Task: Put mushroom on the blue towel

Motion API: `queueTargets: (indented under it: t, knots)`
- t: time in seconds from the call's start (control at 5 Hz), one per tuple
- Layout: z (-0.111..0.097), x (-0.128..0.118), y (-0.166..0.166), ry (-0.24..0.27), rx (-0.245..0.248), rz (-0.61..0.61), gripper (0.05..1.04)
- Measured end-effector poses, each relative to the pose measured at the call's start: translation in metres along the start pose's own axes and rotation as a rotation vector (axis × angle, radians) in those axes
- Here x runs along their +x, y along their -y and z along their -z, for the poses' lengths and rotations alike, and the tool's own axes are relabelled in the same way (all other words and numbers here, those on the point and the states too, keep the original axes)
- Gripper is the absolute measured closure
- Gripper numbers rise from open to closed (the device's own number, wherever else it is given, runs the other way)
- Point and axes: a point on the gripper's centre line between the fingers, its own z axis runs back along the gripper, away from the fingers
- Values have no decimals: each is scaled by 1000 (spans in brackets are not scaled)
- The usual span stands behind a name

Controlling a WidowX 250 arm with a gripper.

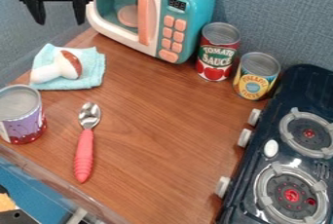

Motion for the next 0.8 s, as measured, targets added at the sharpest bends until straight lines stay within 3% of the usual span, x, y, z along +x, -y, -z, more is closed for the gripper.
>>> queueTargets:
  t: [0.8]
  knots:
    - [0, 0, 0, 0, 0, 0, 83]
